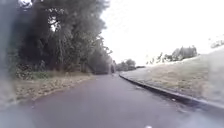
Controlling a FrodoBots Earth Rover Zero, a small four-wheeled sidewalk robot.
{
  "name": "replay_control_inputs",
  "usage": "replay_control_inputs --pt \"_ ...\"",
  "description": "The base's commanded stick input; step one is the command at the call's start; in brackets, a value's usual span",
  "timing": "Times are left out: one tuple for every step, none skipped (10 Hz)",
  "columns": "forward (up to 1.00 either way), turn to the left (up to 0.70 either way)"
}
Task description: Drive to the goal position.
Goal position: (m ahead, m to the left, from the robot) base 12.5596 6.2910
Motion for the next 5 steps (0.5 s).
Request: replay_control_inputs --pt "1.0 0.0" --pt "1.0 0.0" --pt "1.0 0.0" --pt "1.0 0.0" --pt "1.0 0.0"
